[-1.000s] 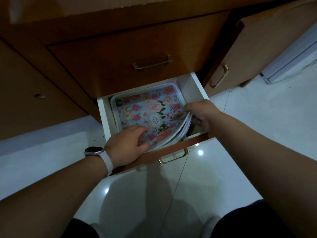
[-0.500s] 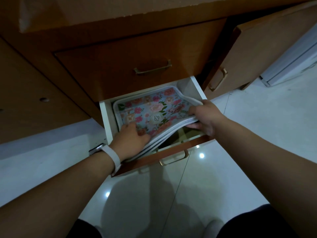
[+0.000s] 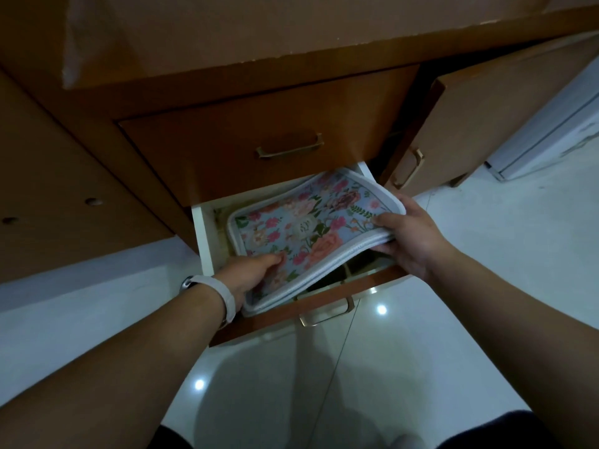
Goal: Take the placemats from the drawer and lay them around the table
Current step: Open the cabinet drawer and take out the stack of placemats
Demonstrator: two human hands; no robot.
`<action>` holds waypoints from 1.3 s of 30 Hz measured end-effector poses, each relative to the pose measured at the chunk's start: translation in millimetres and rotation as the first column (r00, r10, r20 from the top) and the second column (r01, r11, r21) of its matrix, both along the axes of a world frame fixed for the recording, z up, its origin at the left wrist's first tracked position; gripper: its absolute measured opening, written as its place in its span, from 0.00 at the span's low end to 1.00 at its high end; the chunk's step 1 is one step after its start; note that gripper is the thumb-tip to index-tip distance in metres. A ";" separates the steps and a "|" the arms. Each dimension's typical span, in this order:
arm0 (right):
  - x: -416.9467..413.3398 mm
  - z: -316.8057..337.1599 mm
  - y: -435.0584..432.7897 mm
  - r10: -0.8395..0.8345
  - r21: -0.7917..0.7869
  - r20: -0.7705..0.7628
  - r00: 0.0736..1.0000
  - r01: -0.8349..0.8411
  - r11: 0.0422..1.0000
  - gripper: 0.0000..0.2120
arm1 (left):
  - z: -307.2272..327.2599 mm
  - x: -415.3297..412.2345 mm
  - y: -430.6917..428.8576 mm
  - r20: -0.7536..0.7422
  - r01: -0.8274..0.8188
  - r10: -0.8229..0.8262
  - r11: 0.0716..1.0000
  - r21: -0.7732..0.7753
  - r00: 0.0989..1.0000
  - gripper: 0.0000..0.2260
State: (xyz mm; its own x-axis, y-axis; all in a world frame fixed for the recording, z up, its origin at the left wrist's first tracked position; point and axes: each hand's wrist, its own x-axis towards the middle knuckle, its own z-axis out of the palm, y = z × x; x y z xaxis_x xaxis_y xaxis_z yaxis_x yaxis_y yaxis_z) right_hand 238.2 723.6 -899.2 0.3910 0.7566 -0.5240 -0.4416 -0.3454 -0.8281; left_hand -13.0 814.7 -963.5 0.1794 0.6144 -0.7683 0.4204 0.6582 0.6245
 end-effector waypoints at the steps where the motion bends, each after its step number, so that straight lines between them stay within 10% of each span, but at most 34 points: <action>1: 0.1 -0.3 -1.6 0.016 0.000 0.014 1.000 -0.016 1.000 0.21 | -2.1 1.7 -0.3 0.000 0.003 -0.003 1.000 -0.023 1.000 0.25; 8: 6.2 -2.6 -6.0 0.088 0.024 0.100 0.991 -0.091 0.996 0.21 | -8.2 4.3 -3.3 0.028 -0.070 0.071 0.997 -0.035 0.997 0.27; 15: 16.2 -1.0 -8.0 0.178 -0.052 0.283 0.943 -0.170 0.984 0.18 | 6.0 -2.7 -8.8 0.024 -0.102 0.101 0.899 0.425 0.995 0.36; 25: 10.4 -0.6 1.2 0.273 -0.183 0.528 0.804 -0.206 0.961 0.17 | 13.4 -12.8 -4.5 0.092 -0.016 -0.044 0.821 0.570 0.995 0.39; 39: 14.0 19.2 -4.4 0.461 -0.279 0.454 0.763 -0.370 0.886 0.24 | 30.9 -40.0 -12.8 0.051 0.108 -0.176 0.782 0.614 0.983 0.40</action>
